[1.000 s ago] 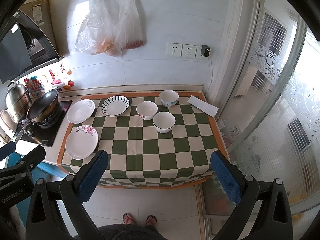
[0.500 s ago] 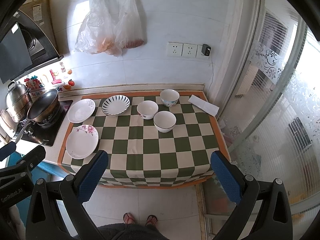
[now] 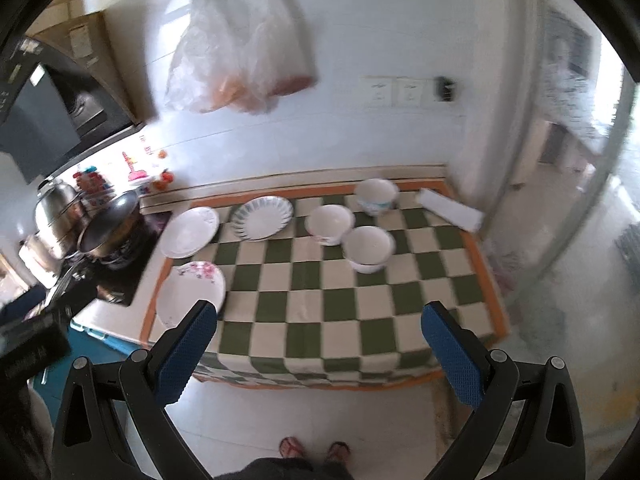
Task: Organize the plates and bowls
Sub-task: 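Grasp the rim of the pink-flower plate with both grippers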
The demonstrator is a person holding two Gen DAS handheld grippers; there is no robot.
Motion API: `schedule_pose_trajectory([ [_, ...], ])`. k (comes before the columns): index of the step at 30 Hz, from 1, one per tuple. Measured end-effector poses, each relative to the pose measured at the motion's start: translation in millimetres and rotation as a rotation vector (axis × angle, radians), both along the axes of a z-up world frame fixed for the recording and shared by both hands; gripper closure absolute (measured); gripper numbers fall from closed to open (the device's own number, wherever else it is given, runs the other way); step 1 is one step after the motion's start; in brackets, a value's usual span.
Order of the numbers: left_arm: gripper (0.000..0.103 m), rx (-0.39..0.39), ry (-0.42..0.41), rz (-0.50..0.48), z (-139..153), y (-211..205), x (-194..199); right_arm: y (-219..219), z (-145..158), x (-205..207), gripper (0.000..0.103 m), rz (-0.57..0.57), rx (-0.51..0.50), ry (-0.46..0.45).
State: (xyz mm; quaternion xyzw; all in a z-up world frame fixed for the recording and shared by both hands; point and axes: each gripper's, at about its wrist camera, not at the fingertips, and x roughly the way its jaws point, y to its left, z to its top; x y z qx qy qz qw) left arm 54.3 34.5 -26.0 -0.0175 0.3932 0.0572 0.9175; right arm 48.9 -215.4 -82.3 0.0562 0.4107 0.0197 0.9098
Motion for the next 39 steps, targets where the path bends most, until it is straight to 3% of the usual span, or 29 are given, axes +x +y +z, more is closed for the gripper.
schedule_pose_trajectory([
  [2, 0.000, 0.014, 0.006, 0.036, -13.6, 14.1, 17.9, 14.4, -25.7, 25.5, 0.000, 0.037, 0.019, 0.020],
  [8, 0.000, 0.023, 0.142, 0.126, -84.0, 83.4, 89.0, 69.5, -117.9, 119.9, 0.000, 0.120, 0.045, 0.140],
  [11, 0.000, 0.012, 0.216, 0.138, -122.6, 121.3, 128.7, 102.8, -165.9, 167.5, 0.000, 0.153, 0.072, 0.219],
  [18, 0.002, -0.008, 0.386, 0.134, -205.7, 192.8, 201.7, 182.2, -263.9, 254.2, 0.000, 0.211, 0.023, 0.373],
  [27, 0.014, -0.031, 0.578, 0.030, -299.3, 221.9, 255.2, 219.7, -337.6, 289.7, 0.004, 0.220, 0.065, 0.561],
  [31, 0.025, -0.050, 0.641, 0.003, -325.7, 224.8, 264.5, 223.6, -361.0, 300.7, 0.011, 0.214, 0.106, 0.630],
  [35, 0.030, -0.050, 0.683, -0.011, -342.4, 224.5, 266.8, 230.0, -373.2, 306.0, 0.020, 0.236, 0.146, 0.675],
  [39, 0.044, -0.093, 0.729, -0.012, -355.0, 225.5, 265.7, 239.6, -377.1, 308.6, 0.028, 0.269, 0.147, 0.686],
])
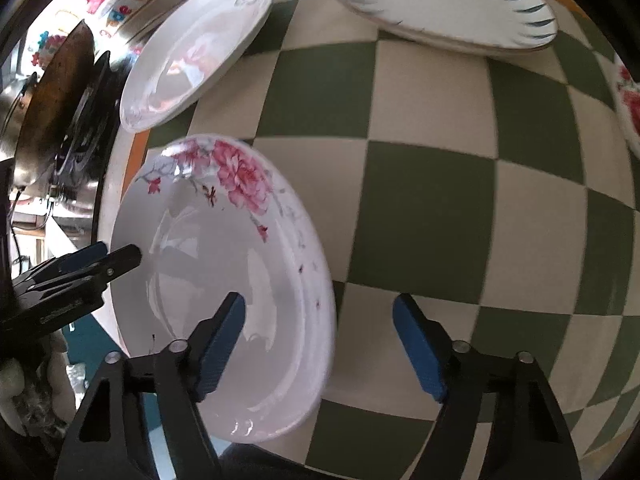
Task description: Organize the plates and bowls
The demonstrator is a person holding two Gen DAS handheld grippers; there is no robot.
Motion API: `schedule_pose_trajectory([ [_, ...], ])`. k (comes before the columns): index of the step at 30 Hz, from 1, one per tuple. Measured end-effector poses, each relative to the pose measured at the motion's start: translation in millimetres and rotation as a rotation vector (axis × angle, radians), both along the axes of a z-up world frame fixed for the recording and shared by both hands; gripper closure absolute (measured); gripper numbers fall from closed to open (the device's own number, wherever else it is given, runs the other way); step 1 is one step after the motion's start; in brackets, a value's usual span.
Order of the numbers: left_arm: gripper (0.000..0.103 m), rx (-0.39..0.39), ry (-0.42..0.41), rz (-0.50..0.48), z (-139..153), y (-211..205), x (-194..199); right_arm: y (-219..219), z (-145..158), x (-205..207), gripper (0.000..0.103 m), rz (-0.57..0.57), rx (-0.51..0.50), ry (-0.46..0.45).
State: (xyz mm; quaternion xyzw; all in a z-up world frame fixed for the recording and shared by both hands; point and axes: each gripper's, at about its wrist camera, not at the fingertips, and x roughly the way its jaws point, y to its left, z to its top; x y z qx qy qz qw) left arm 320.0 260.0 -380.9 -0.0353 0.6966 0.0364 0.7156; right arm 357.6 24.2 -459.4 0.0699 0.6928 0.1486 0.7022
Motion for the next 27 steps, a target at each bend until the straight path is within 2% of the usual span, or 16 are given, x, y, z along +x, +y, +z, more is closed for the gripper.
schedule_pose_trajectory([
  [2, 0.046, -0.048, 0.006, 0.017, -1.9, 1.3, -0.9, 3.0, -0.3, 1.3, 0.034, 0.008, 0.019, -0.001],
  [3, 0.050, -0.059, 0.004, 0.018, -1.2, 2.3, 0.6, 2.2, 0.3, 2.1, 0.034, 0.007, 0.024, -0.003],
  [4, 0.058, -0.073, 0.001, 0.015, -0.1, 1.1, 0.9, 2.4, 1.1, 2.2, 0.041, 0.005, 0.042, -0.003],
  [6, 0.070, -0.097, 0.000, 0.002, 2.6, -3.5, 2.5, 4.1, -0.5, 3.9, 0.067, 0.002, 0.070, 0.013],
  [9, 0.071, -0.077, -0.005, -0.020, 9.8, -14.1, 1.9, 3.2, -1.1, 5.8, 0.074, -0.018, 0.074, 0.015],
  [11, 0.072, -0.079, -0.009, -0.022, 14.1, -15.4, 1.2, -2.5, -1.6, 5.9, 0.084, -0.035, 0.094, 0.015],
  [13, 0.072, -0.079, -0.009, -0.028, 15.6, -16.2, -1.3, -4.6, -5.3, 6.5, 0.086, -0.055, 0.124, 0.029],
  [20, 0.072, -0.078, -0.010, -0.038, 12.8, -38.4, -12.9, -16.2, -1.7, 6.6, 0.086, -0.051, 0.125, 0.017],
  [27, 0.072, -0.092, -0.035, -0.065, 31.1, -67.9, -15.5, -32.7, 11.2, 4.3, 0.086, -0.073, 0.125, -0.019],
])
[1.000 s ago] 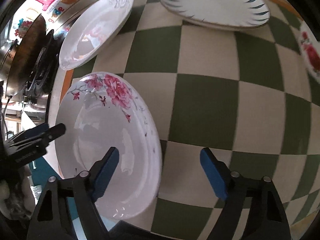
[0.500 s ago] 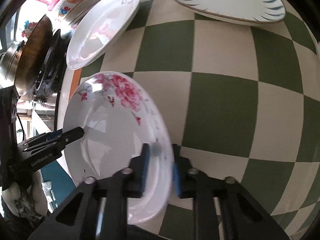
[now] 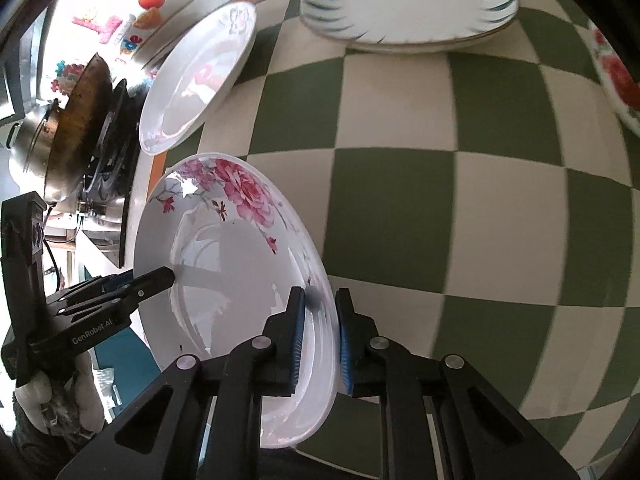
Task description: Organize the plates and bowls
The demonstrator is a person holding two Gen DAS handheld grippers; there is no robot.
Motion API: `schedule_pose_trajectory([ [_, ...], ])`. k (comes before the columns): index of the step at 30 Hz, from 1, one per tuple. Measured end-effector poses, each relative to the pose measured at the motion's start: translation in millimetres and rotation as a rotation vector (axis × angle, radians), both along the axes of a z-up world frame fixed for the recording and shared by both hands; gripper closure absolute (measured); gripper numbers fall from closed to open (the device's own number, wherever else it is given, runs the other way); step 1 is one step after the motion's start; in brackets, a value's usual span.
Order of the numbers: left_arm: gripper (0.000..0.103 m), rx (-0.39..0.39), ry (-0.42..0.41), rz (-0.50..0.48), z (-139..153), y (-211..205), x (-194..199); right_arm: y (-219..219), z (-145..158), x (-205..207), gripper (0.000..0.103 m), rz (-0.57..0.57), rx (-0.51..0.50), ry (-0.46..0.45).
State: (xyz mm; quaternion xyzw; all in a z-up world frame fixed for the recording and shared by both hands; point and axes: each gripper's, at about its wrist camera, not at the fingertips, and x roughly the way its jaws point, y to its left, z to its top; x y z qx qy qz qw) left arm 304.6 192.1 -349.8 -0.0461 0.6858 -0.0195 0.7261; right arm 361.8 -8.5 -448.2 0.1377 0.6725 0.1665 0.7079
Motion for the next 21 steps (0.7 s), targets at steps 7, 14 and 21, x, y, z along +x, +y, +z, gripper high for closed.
schedule_pose_trajectory([
  [7, 0.072, -0.016, -0.032, -0.052, 14.5, -39.6, 8.9, -31.1, 11.0, -5.3, 0.086, -0.068, 0.003, -0.020],
  [14, 0.072, -0.026, -0.041, -0.122, 9.9, -85.0, 23.5, -70.1, 13.1, -10.8, 0.086, -0.133, -0.004, -0.028],
  [21, 0.072, -0.020, -0.015, -0.167, -5.8, -115.8, 35.8, -98.5, 3.2, -10.5, 0.086, -0.161, -0.013, -0.020],
])
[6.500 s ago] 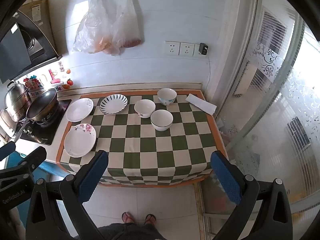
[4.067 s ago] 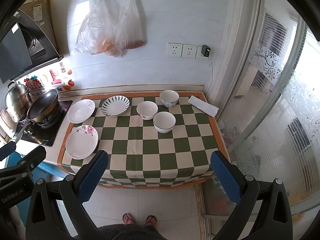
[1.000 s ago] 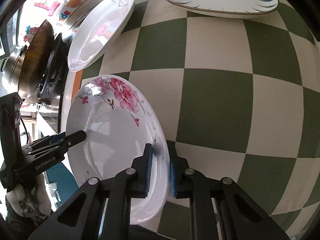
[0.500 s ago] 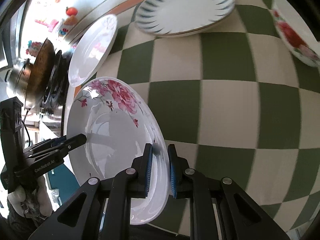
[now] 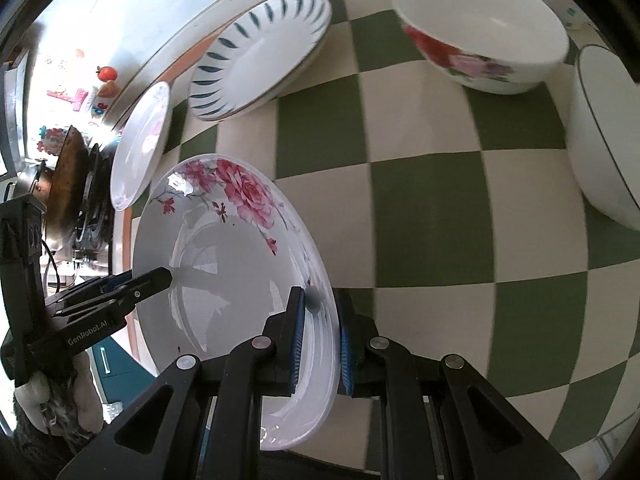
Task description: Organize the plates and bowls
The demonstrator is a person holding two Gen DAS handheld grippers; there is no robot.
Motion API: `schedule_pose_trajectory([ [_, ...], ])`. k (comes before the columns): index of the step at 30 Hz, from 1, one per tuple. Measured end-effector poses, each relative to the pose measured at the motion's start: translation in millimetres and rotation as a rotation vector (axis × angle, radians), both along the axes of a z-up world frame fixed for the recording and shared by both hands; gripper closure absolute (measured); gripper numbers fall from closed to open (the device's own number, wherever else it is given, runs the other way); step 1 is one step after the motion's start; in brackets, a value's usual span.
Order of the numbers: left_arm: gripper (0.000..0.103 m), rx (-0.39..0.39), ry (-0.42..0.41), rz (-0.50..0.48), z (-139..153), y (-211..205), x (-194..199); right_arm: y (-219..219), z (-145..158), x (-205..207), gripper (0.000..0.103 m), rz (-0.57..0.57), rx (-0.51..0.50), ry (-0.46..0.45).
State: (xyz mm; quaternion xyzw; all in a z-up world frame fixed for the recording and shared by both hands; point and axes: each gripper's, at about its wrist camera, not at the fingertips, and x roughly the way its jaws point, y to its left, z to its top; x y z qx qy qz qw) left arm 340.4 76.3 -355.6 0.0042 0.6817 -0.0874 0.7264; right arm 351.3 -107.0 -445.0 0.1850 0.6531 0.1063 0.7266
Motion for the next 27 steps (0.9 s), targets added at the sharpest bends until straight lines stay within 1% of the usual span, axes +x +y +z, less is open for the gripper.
schedule_pose_trajectory([
  [4, 0.072, 0.015, 0.013, -0.012, -7.6, -8.3, 4.3, -17.0, -5.5, 3.7, 0.086, -0.001, 0.000, 0.000],
  [11, 0.072, 0.030, 0.017, -0.004, -16.1, -19.6, 14.3, -25.5, -13.5, 7.5, 0.086, 0.012, -0.012, 0.009],
  [14, 0.072, 0.045, -0.001, -0.009, -12.9, -22.6, 14.7, -27.4, -18.7, 7.3, 0.086, 0.019, -0.022, 0.023],
  [18, 0.072, 0.044, -0.003, 0.001, -12.4, -22.8, 18.0, -28.5, -21.2, 8.0, 0.086, 0.018, -0.016, 0.031],
  [20, 0.072, 0.046, -0.009, 0.002, -9.3, -24.9, 10.2, -28.8, -21.5, 7.9, 0.085, 0.018, -0.018, 0.034],
  [21, 0.072, 0.047, -0.012, 0.003, -1.7, -25.8, 1.7, -28.0, -21.7, 8.6, 0.085, 0.019, -0.019, 0.036],
  [27, 0.072, 0.042, -0.008, 0.009, -0.4, -22.8, -3.0, -24.7, -22.0, 11.2, 0.084, 0.027, -0.033, 0.049],
])
